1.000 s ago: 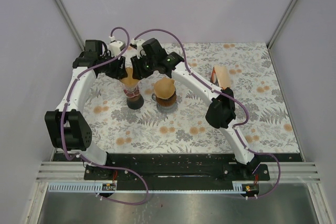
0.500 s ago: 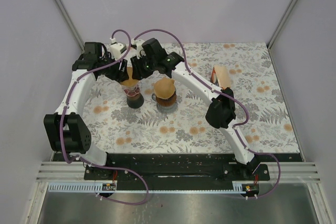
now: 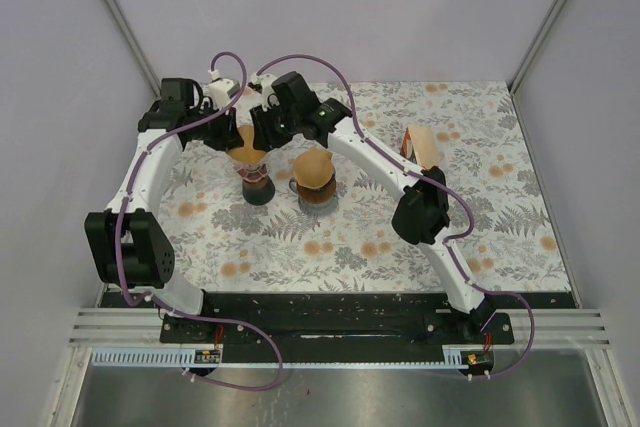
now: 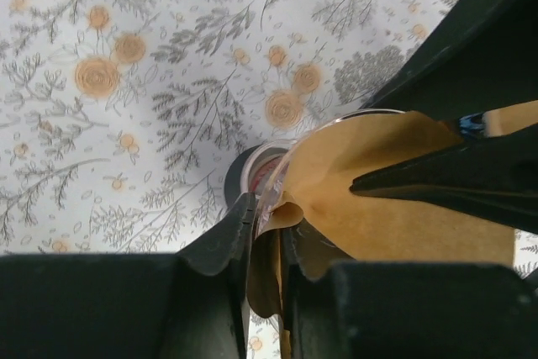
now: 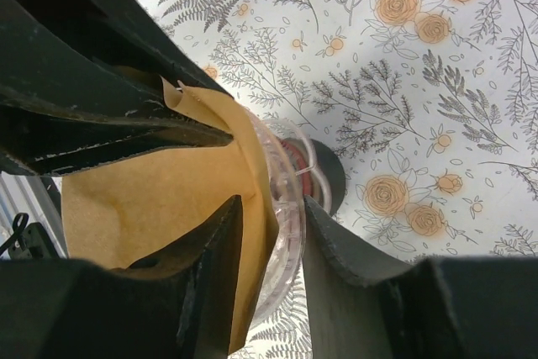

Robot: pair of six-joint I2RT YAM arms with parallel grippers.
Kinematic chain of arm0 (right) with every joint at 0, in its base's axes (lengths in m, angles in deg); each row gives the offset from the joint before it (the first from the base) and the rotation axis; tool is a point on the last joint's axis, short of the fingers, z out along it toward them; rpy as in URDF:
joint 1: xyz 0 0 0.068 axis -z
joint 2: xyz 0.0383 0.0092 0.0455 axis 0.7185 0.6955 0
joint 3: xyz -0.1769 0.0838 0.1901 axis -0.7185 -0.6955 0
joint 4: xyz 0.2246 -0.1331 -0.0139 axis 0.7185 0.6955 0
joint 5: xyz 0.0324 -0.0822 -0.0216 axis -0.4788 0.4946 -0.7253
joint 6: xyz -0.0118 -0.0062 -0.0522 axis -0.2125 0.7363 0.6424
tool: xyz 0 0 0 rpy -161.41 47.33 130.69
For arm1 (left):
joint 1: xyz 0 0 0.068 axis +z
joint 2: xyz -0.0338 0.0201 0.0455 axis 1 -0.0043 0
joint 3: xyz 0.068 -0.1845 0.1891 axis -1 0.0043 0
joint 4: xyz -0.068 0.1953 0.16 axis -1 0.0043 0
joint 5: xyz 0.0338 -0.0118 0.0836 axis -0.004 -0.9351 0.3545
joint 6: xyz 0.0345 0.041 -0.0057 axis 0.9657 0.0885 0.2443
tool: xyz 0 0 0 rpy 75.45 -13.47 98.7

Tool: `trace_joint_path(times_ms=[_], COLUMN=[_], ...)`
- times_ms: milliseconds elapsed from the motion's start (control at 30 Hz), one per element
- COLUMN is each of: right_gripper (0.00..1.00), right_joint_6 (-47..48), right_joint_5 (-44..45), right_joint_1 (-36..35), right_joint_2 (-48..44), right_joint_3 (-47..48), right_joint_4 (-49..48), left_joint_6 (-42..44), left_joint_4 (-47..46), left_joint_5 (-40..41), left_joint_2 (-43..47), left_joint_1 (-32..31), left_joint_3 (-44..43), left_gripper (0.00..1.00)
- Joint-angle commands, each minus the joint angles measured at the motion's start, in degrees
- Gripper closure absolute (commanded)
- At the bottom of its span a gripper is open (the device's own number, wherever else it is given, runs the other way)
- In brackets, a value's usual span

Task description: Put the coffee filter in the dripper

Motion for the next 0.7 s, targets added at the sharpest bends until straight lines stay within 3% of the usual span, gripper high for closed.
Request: trace_joint_path(times_ms=[0,167,300,400,667], right_gripper=[0.59,0.59,0.48,0.44,0.34], right_joint_6=[0.27,0.45,0.89,1.15,2.03], right_joint_5=[-1.85,-1.76,-1.5,-1.41,-0.45], right_joint_1=[-0.76,-0.76,-0.67,-0.67,-0.67], right_joint_2=[-0.7,-1.05,-1.49,-1.84,-2.72], right_joint_3=[0.66,0.57,0.75,0.92,1.89], right_joint_4=[-1.33,-1.33,-0.98,-0.8,-0.27], left_joint_6=[1.29,2.0,2.7,2.97,3.32], left_joint_4=[-3.07,-2.19,-1.23,-1.05,0.0], left_joint_5=[-0.05,0.39,0.57,0.75,2.59], left_joint_2=[0.76,0.85,0.85,0.94,2.43], left_joint_1=[0.1,0.1,0.1,0.01,0.01], left_joint_3=[-1.68,-1.76,-1.76,-1.85,-3.43], left_gripper=[0.9,0.9,0.64,0.51,0.34])
